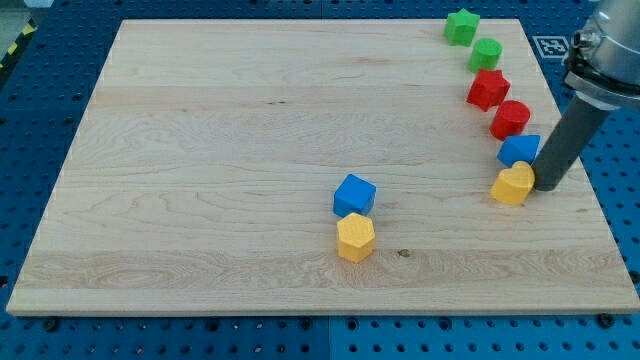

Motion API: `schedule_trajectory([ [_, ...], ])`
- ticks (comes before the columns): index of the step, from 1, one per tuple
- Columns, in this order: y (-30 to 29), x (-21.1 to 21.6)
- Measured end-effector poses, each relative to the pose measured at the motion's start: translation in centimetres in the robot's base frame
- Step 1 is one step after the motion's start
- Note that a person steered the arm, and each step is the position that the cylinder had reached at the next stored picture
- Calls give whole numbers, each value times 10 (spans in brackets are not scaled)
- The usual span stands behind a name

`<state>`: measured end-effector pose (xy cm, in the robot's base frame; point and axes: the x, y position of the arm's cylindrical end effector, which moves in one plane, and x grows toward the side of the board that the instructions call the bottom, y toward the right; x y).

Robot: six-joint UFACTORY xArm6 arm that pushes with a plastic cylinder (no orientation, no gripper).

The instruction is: Move yellow heart towards center

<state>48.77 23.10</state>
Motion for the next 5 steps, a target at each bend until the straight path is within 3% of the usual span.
schedule_trajectory([
  [2,-16,35],
  [5,-46,12],
])
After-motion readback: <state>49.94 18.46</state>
